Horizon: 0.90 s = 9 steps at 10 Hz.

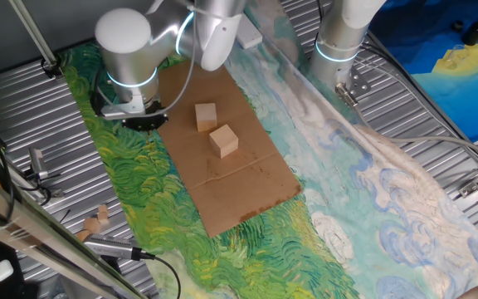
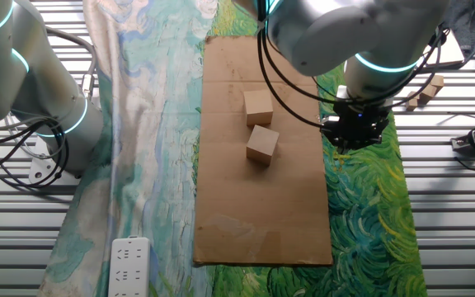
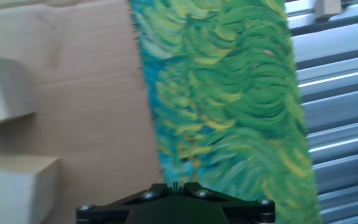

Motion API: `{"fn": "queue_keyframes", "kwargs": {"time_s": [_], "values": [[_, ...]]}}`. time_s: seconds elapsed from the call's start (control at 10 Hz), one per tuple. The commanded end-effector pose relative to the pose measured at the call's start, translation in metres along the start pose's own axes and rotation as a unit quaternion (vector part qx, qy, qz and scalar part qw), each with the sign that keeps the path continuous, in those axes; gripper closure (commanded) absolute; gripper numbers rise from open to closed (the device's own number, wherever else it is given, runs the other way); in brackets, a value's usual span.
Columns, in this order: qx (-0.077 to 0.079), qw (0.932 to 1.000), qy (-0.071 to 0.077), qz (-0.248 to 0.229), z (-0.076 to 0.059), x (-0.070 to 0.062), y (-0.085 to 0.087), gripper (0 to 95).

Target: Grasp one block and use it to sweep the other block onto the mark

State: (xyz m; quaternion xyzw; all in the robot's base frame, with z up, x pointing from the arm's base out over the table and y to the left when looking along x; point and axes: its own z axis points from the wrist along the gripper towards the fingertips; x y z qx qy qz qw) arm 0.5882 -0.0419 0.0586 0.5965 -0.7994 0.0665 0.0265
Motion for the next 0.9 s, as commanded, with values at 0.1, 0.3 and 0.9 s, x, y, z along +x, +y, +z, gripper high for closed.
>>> {"fn": "queue_keyframes", "kwargs": {"time_s": [0.1, 0.3, 0.9], "values": [[0.003, 0.9999, -0.002, 0.016, 0.0009, -0.0002, -0.0004, 95.0], [0.004, 0.9998, -0.002, 0.018, 0.0009, -0.0002, -0.0004, 95.0], [0.004, 0.9997, 0.000, 0.023, 0.0009, -0.0002, -0.0004, 95.0]]}}
